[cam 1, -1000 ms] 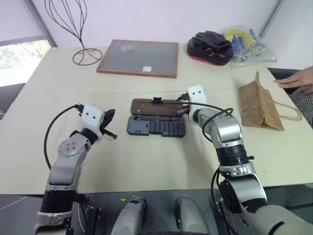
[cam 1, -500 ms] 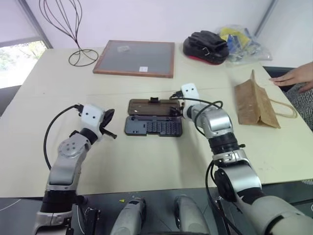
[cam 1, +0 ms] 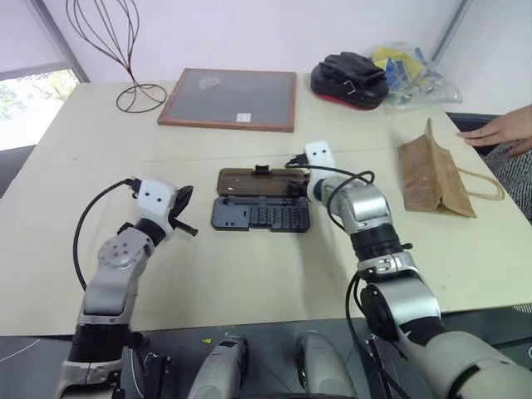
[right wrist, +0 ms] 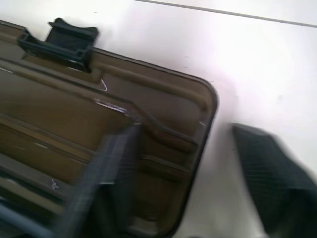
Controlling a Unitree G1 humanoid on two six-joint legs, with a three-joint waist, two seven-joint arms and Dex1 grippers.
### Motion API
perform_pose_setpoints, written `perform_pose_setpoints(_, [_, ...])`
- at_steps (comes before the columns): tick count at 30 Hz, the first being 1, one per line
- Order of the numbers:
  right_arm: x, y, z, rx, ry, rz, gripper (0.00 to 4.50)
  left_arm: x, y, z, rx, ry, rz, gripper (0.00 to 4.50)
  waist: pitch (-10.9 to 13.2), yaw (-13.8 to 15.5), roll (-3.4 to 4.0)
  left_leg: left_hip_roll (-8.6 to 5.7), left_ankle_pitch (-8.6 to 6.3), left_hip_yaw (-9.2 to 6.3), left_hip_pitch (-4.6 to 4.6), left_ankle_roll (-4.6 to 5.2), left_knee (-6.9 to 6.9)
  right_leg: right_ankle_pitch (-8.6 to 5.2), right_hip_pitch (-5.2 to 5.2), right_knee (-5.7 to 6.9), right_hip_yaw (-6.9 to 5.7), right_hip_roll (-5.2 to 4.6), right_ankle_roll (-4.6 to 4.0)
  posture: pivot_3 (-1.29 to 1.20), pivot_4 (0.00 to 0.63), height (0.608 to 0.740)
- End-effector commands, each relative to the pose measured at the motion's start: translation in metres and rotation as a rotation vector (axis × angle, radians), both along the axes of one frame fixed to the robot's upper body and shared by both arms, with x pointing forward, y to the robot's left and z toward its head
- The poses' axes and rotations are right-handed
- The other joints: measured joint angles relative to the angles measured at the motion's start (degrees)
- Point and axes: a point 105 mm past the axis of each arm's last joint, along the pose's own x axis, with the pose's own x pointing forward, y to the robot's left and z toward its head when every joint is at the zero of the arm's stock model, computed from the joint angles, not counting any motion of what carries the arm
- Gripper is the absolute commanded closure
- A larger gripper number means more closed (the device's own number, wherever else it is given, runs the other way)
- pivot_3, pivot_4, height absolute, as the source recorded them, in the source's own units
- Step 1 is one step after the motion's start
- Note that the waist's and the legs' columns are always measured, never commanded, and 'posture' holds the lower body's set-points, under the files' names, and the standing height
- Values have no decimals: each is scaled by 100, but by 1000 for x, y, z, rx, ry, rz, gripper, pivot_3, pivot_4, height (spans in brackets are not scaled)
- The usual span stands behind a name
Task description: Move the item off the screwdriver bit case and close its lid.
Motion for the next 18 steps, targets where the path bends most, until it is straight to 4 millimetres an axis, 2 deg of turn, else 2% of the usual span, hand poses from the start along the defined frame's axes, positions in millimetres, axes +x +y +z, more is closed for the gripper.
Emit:
perform_pose_setpoints(1, [-6, -4, -14, -3, 56, -20, 3452, -2, 1, 16, 11, -72, 5, 4500, -2, 1, -2, 0, 0, 0, 0, 0, 1, 0, 1, 0, 0, 0, 0, 0, 150, 734])
perform_pose_setpoints(3, [-8, -5, -16, -9, 64, -21, 4465, -2, 1, 16, 11, -74, 6, 4500, -4, 1, 1, 0, 0, 0, 0, 0, 1, 0, 1, 0, 0, 0, 0, 0, 150, 734])
perform_pose_setpoints(11, [-17, -12, -18, -40, 90, -51, 4465, -2, 3, 17, 16, -80, 9, 4500, -8, 26, 0, 0, 0, -3, 0, 0, -1, 0, 1, -1, 0, 0, 0, 0, 150, 734])
perform_pose_setpoints(18, [-38, -33, 0, -81, 142, -230, 4465, 0, 1, 17, 16, -79, 5, 4500, -9, 75, 0, 0, 0, -7, -1, 0, -1, 0, 0, -1, 0, 0, 0, 0, 150, 734])
